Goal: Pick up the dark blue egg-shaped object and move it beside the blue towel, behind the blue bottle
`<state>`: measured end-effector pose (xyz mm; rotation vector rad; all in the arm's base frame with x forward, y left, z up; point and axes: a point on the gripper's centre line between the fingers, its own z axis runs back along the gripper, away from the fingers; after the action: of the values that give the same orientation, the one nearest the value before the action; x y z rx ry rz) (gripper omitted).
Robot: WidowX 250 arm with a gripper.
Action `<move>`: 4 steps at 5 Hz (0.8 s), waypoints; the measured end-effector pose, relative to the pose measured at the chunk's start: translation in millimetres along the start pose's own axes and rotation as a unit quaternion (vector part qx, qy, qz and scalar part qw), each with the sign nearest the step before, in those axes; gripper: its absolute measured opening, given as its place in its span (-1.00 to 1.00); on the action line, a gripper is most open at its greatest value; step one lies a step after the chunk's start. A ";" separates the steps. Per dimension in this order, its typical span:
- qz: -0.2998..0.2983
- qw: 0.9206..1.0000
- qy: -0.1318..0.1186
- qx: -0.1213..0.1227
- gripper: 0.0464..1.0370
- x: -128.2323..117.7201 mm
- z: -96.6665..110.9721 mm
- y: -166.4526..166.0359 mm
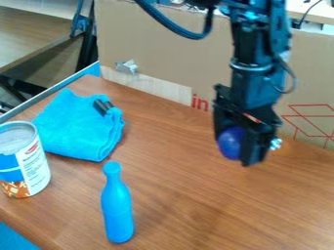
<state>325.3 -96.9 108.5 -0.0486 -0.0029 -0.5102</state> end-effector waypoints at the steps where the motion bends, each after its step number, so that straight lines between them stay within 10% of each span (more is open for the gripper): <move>1: 0.066 0.997 -0.011 0.025 0.59 -1.1 7.3 51.2; 4: 0.150 0.983 0.100 0.023 0.59 -49.9 -43.0 127.7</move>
<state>343.8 36.8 59.0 0.0470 0.1868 -0.2125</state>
